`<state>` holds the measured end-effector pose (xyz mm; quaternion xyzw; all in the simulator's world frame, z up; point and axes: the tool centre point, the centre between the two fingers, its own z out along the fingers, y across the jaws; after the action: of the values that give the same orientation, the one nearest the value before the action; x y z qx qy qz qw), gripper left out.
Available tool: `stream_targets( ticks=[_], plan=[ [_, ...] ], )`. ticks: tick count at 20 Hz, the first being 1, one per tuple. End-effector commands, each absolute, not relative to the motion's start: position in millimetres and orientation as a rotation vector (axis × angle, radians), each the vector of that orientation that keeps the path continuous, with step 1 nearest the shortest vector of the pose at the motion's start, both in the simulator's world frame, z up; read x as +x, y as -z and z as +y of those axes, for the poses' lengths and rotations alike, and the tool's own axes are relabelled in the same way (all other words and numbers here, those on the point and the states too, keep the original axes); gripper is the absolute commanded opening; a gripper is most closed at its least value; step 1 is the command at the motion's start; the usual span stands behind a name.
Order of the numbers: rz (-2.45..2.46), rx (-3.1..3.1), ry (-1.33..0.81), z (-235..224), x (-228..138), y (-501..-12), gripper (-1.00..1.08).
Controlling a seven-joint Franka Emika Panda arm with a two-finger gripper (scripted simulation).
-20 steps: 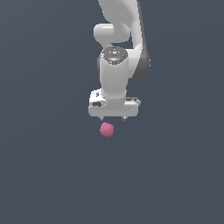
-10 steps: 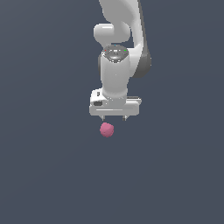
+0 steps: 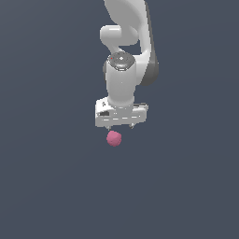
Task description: Pick up the object and move it to a goal position.
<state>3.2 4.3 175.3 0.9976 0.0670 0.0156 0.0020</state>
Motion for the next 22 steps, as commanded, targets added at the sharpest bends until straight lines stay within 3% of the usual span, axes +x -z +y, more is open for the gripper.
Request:
stream_targets(
  ticks=[1,22],
  plan=[
    [0.288,3.122,-0.045,2,3,-171,1.00],
    [1.107,2.928,-0.012,-18,-6,-129,1.00]
  ],
)
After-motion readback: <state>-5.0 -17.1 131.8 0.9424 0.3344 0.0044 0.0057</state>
